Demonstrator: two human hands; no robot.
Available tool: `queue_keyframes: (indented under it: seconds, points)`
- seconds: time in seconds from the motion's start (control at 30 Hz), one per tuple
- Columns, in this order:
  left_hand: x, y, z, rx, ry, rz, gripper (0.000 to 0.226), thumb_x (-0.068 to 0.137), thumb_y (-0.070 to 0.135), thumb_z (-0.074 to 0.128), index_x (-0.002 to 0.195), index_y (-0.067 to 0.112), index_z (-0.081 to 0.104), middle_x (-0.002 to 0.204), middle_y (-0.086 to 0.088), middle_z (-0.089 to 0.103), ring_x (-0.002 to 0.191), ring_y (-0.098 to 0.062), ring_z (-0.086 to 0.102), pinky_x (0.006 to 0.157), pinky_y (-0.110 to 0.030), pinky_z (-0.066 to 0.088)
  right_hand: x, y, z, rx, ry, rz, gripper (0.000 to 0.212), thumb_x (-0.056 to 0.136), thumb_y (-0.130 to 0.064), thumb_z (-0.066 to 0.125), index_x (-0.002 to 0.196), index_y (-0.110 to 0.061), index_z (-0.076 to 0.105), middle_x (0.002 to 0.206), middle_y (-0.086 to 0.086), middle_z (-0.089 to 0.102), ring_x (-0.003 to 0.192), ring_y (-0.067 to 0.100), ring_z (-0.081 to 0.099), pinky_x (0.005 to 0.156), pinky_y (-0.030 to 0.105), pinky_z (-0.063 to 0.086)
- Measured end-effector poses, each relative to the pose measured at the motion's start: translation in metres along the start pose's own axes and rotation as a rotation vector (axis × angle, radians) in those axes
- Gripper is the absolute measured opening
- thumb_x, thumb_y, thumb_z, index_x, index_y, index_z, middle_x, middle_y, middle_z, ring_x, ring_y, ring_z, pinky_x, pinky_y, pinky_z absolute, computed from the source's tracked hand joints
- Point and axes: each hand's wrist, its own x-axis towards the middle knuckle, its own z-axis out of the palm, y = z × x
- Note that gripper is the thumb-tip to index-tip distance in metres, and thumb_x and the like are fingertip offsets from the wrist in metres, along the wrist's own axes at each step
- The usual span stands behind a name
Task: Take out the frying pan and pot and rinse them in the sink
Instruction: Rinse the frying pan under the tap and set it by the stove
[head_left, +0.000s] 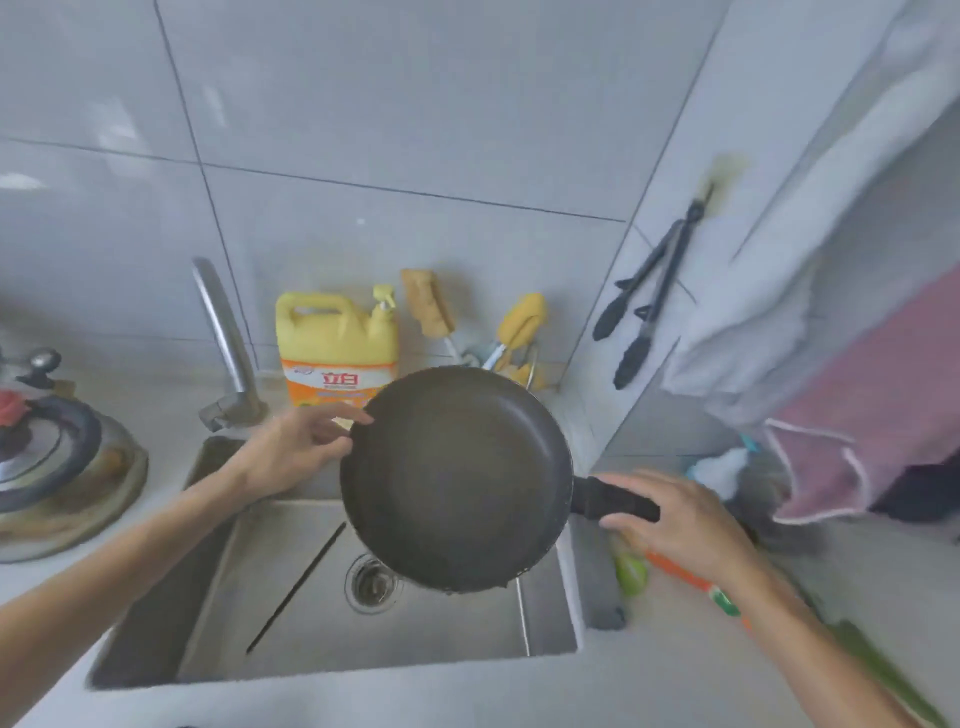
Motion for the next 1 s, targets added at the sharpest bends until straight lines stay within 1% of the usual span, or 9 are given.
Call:
queue_keyframes:
  seconds: [0.07,0.23,0.33,0.5,0.63,0.73,0.8,0.87,1.0]
  points:
    - [0.011,0.030,0.004,-0.017,-0.028,0.075,0.029,0.075,0.035,0.056,0.100,0.047,0.064,0.091,0.009,0.074,0.090,-0.004,0.067,0.087,-0.029,0.049,-0.033,0.009,-0.024,-0.037,0.098,0.035,0.041,0.074,-0.047,0.070,0.115,-0.045,0.061,0.101,-0.044,0.051,0.103,-0.001,0.057,0.083,0.017,0.040]
    - [0.038,0.126,0.030,-0.073,-0.165,0.305,0.026,0.085,0.028,0.060,0.101,0.048,0.065,0.087,0.012,0.076,0.086,0.001,0.068,0.082,-0.028,0.051,-0.129,0.043,-0.075,-0.150,0.325,0.169,0.076,0.065,-0.087,0.028,0.116,-0.042,0.062,0.112,-0.021,0.066,0.107,0.001,0.052,0.078,0.019,0.043]
    - [0.038,0.194,0.059,-0.105,-0.269,0.437,0.022,0.085,0.041,0.058,0.106,0.044,0.064,0.087,0.014,0.075,0.089,-0.008,0.069,0.082,-0.027,0.053,-0.197,0.060,-0.103,-0.223,0.433,0.266,0.067,0.075,-0.080,0.027,0.113,-0.039,0.063,0.105,-0.018,0.069,0.092,0.005,0.064,0.073,0.028,0.053]
    - [0.004,0.310,0.142,-0.077,-0.470,0.657,0.023,0.084,0.034,0.067,0.103,0.045,0.064,0.086,0.016,0.075,0.087,0.000,0.068,0.088,-0.020,0.047,-0.338,0.081,-0.148,-0.421,0.514,0.450,0.059,0.084,-0.071,0.025,0.117,-0.039,0.062,0.103,-0.022,0.069,0.090,0.001,0.064,0.062,0.016,0.047]
    - [-0.061,0.412,0.223,-0.132,-0.672,0.784,0.049,0.070,0.047,0.073,0.116,0.039,0.061,0.111,0.007,0.070,0.105,-0.010,0.064,0.096,-0.027,0.047,-0.477,0.091,-0.170,-0.511,0.592,0.633,0.050,0.085,-0.067,0.032,0.117,-0.041,0.060,0.102,-0.023,0.069,0.090,-0.002,0.062,0.054,0.010,0.038]
    - [-0.127,0.484,0.291,-0.251,-0.836,0.808,0.053,0.060,0.052,0.080,0.110,0.041,0.065,0.102,0.003,0.073,0.096,-0.022,0.060,0.086,-0.046,0.044,-0.591,0.090,-0.179,-0.568,0.668,0.751,0.049,0.086,-0.066,0.034,0.118,-0.039,0.059,0.101,-0.023,0.068,0.084,0.000,0.064,0.051,0.017,0.048]
    - [-0.185,0.530,0.342,-0.253,-0.899,0.885,0.034,0.076,0.030,0.076,0.107,0.039,0.067,0.097,0.008,0.075,0.099,-0.011,0.064,0.092,-0.037,0.044,-0.674,0.085,-0.182,-0.622,0.699,0.838,0.049,0.087,-0.065,0.035,0.117,-0.037,0.061,0.104,-0.022,0.068,0.088,0.001,0.065,0.057,0.021,0.052]
    - [-0.250,0.573,0.391,-0.246,-0.965,0.962,0.034,0.084,0.012,0.066,0.112,0.032,0.065,0.108,0.004,0.072,0.108,-0.010,0.063,0.098,-0.029,0.045,-0.756,0.077,-0.184,-0.696,0.697,0.939,0.051,0.088,-0.066,0.033,0.117,-0.036,0.062,0.103,-0.020,0.069,0.089,0.001,0.065,0.060,0.018,0.050]
    - [-0.381,0.636,0.482,-0.243,-1.126,1.052,0.039,0.086,0.006,0.063,0.104,0.041,0.066,0.104,-0.002,0.074,0.099,-0.016,0.068,0.090,-0.030,0.051,-0.903,0.044,-0.186,-0.781,0.672,1.164,0.048,0.088,-0.065,0.031,0.115,-0.039,0.060,0.094,-0.019,0.069,0.079,0.006,0.066,0.051,0.019,0.048]
